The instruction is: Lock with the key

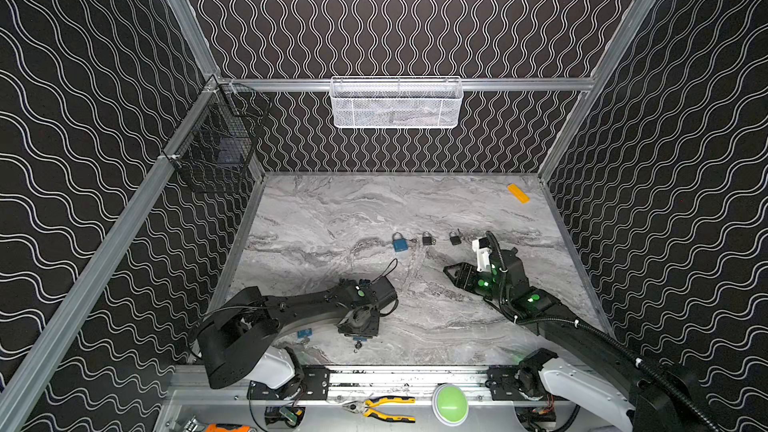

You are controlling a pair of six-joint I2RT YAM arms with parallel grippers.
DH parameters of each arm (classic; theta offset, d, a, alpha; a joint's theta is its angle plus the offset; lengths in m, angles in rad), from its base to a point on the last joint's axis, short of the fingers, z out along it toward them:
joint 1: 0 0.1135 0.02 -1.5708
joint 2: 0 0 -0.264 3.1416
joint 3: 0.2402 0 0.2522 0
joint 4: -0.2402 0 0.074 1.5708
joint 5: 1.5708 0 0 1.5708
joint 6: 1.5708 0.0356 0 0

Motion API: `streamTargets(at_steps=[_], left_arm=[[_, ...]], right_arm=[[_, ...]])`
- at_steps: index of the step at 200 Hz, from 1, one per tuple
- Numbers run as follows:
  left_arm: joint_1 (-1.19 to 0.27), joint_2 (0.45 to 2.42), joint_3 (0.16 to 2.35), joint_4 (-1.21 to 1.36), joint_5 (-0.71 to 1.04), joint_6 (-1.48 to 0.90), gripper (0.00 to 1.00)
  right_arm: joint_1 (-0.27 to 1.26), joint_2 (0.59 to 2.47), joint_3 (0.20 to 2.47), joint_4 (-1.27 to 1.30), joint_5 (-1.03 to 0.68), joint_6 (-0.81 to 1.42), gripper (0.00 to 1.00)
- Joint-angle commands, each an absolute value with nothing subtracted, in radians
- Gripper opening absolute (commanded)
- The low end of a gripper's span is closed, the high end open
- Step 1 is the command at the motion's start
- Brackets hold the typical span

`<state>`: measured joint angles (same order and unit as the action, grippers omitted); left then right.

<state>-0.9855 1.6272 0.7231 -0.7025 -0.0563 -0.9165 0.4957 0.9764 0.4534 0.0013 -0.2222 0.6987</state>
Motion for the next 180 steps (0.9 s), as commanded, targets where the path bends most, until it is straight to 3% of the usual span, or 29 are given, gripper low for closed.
streamTargets(at_steps=[1,29,91,129,180], left_arm=[[-0.983,1.665,0.731,-0.617,-0.004,-0.918,0.27],[-0.967,1.672,0.792,-0.616,-0.007,-0.938,0.21],[-0.87,1.618,0.91,-0.466,-0.002,-1.017,0.22],[-0.786,1.645,0.937,-0.339,0.05,-1.092,0.23],[-0.723,1.707,0.966,-0.251,0.14,-1.142,0.24]], right_arm=[[0.495,0.973,0.449,0.029,-0.212,0.698,0.54],[0.496,0.955,0.435,0.039,-0.222,0.682,0.54],[0.495,0.943,0.328,0.325,-0.359,0.72,0.56],[0.516,1.067,0.208,0.726,-0.365,0.837,0.55],[0.649,1.27,0.247,0.927,-0.244,0.767,0.54]])
